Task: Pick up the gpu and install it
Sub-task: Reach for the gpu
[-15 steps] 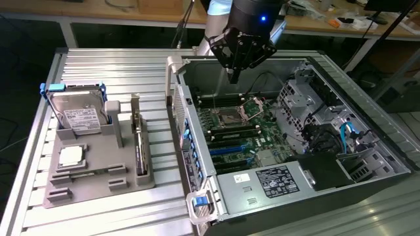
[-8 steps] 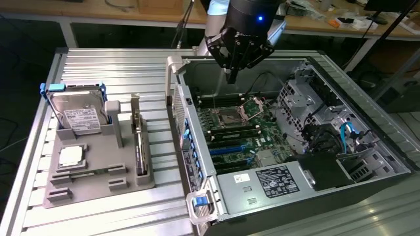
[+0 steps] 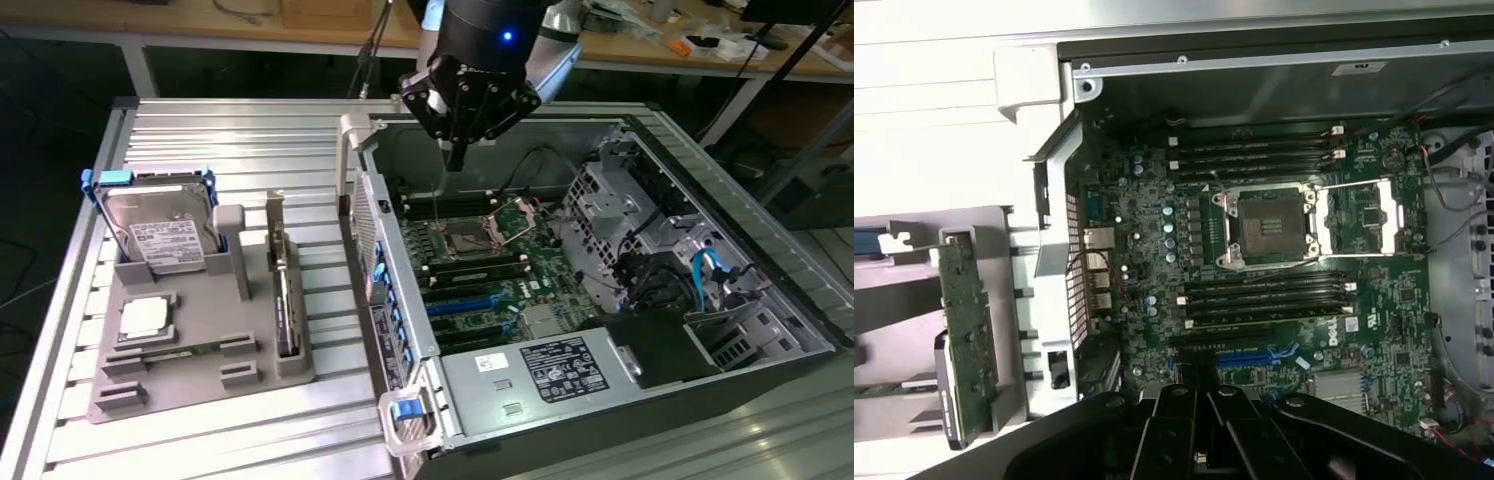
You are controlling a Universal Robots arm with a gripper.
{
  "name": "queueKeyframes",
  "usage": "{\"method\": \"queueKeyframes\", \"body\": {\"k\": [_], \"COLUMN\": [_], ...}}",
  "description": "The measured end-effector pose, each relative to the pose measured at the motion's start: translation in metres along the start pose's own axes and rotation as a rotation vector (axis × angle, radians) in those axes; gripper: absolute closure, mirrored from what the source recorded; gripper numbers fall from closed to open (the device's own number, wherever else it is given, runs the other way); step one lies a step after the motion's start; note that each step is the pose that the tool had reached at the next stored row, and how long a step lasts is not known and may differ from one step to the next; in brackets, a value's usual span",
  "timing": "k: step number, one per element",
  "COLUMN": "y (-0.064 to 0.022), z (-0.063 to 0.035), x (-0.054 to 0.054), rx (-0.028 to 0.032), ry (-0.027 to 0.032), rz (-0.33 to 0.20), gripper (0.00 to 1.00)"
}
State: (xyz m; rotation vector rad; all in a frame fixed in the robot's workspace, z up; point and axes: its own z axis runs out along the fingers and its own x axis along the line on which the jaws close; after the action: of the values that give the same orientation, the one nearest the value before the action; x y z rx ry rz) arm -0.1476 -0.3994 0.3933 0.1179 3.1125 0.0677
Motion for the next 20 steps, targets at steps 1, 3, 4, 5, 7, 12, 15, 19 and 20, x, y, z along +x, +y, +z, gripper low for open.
{"method": "queueKeyframes", "body": {"k": [1, 3, 4, 5, 7, 12, 15, 19, 20], "y": [-0.0003, -0.0008, -0.0011, -0.0014, -0.0026, -0.0038, -0.0047, -0.0058, -0.0061], "z": [-0.0001, -0.0002, -0.0003, -0.0004, -0.0008, -0.0011, -0.0014, -0.0018, -0.0019], "x": [0.003, 0.008, 0.011, 0.014, 0.027, 0.041, 0.05, 0.061, 0.065], "rx": [0.0, 0.0, 0.0, 0.0, 0.0, 0.0, 0.0, 0.0001, 0.0], "ry": [0.0, 0.0, 0.0, 0.0, 0.0, 0.0, 0.0, 0.0001, 0.0], "rz": [0.0, 0.0, 0.0, 0.0, 0.0, 0.0, 0.0, 0.0, 0.0], "gripper": [0.89, 0.89, 0.89, 0.89, 0.89, 0.89, 0.89, 0.89, 0.89]}}
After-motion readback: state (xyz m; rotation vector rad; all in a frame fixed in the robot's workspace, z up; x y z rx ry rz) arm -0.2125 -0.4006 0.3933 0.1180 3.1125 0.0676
